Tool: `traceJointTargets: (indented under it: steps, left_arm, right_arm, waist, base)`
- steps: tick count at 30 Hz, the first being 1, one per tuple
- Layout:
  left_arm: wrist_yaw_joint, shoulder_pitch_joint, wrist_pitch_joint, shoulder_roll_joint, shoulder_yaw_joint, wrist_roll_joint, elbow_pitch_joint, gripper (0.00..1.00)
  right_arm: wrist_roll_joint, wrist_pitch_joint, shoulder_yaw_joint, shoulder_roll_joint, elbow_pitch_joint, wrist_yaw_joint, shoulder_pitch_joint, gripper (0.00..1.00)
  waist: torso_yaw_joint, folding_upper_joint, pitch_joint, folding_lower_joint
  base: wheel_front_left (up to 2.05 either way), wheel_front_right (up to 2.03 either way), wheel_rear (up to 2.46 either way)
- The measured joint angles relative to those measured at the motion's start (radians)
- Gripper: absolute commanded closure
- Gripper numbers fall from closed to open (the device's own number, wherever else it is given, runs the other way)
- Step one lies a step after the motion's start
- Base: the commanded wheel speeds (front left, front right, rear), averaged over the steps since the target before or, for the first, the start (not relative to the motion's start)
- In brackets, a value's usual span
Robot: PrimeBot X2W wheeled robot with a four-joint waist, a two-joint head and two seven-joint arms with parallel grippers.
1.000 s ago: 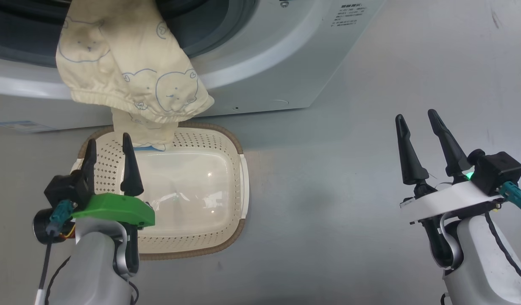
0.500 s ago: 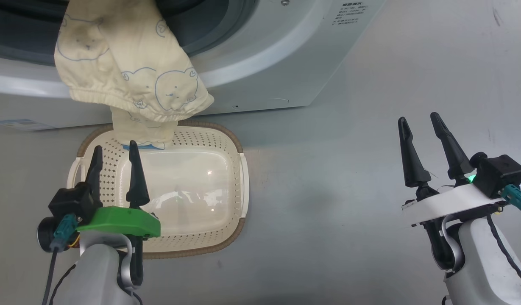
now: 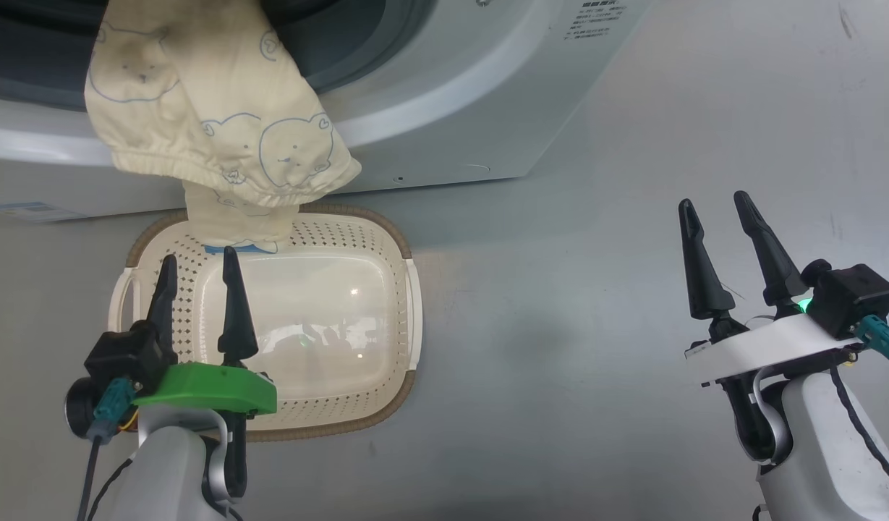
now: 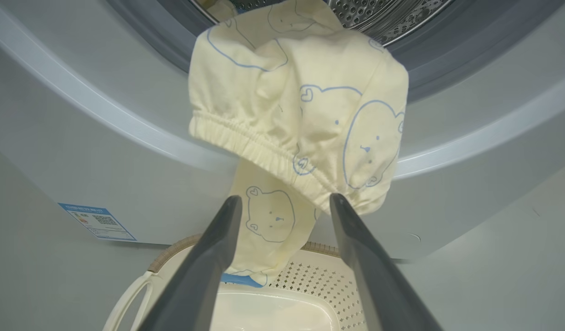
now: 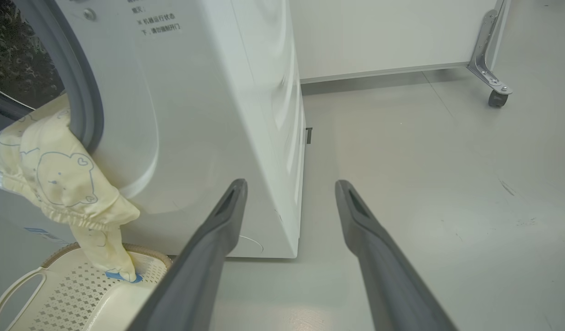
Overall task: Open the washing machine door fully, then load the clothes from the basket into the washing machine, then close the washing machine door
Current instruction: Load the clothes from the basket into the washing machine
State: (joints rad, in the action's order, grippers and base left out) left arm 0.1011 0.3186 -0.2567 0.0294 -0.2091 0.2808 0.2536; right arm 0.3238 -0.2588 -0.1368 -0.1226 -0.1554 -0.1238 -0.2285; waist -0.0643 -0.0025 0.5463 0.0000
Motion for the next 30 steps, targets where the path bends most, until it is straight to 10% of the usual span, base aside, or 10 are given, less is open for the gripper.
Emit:
traceJointTargets:
  steps: [30]
  left_arm:
    - [0.007, -0.012, 0.0, 0.003, 0.017, 0.089, 0.023, 0.0]
  right_arm:
    - [0.0, 0.0, -0.021, 0.016, 0.001, 0.0, -0.001, 0.0]
  waist:
    - [-0.059, 0.0, 0.01, 0.0]
  base:
    - [0.0, 0.0, 0.0]
